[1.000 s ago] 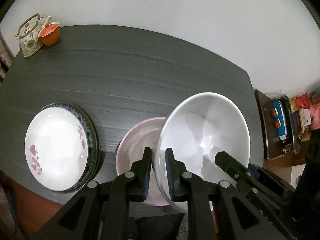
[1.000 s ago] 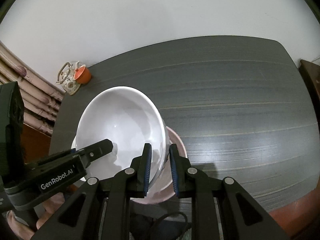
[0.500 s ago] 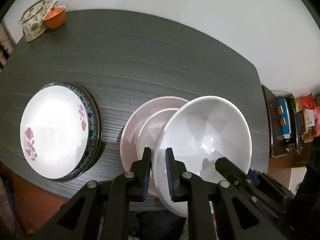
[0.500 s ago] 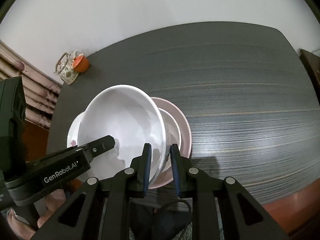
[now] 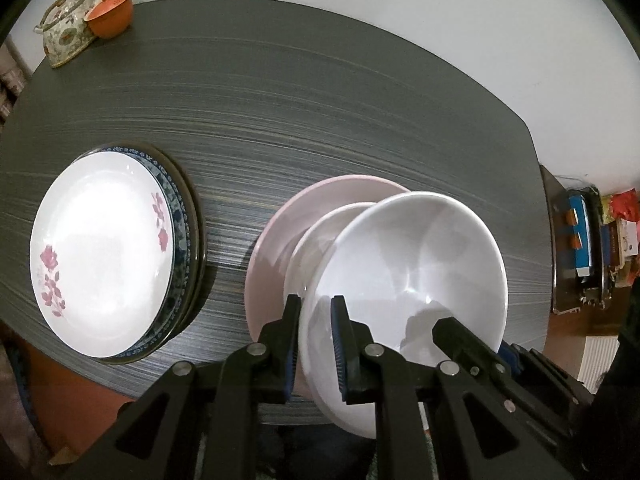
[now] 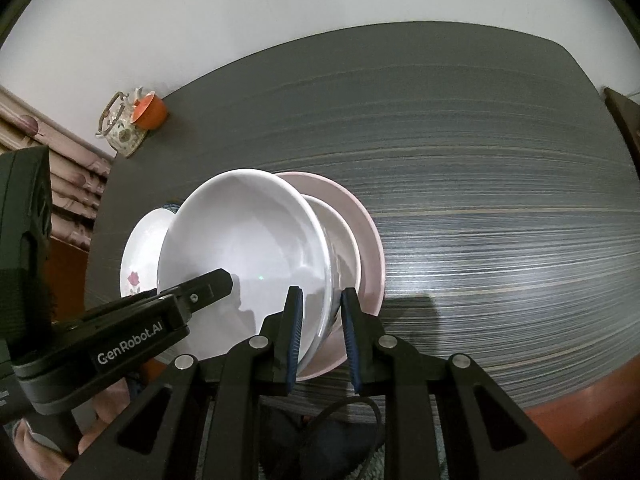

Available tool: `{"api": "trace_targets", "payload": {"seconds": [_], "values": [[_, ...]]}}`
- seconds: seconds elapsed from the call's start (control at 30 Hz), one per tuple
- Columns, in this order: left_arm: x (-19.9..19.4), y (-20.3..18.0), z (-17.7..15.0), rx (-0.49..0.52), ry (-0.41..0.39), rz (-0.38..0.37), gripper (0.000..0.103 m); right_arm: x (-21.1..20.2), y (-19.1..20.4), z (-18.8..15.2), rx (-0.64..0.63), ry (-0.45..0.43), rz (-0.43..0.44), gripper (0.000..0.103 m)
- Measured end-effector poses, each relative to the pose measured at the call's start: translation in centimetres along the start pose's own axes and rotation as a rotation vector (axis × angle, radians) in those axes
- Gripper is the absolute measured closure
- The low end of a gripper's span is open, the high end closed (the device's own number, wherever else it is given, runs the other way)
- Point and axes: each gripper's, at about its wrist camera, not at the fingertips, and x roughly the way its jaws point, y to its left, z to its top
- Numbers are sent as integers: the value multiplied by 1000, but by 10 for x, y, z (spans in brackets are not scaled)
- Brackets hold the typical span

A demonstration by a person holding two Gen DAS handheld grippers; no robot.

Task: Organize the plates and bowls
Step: 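Lower the 'Dog' bowl into the white 'Rabbit' bowl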

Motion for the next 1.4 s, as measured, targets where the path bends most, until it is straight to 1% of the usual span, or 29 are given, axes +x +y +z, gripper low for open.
{"api": "trace_targets", "payload": {"seconds": [0.2, 0.57, 0.87, 1.03, 1.2, 1.27, 1.4], "values": [[4, -2, 3, -1, 10, 15, 89, 5, -2, 2, 3, 13, 0, 83], [5, -2, 4, 2, 3, 33, 89, 9, -3, 2, 10, 26, 6, 83], [5, -9, 2, 35, -21, 84, 89, 13, -7, 2, 19, 35, 19, 83], [5, -10, 3, 37, -25, 92, 87, 13, -8, 2, 19, 35, 26, 82], [7, -6, 5, 32, -23, 94, 86, 13, -10, 2, 18, 26, 28, 78], [5, -6, 3, 29, -25, 92, 86, 12, -10, 2, 17, 23, 24, 74], [2, -5, 2, 34, -26, 79, 86, 10, -9, 3, 10, 23, 18, 74]]}}
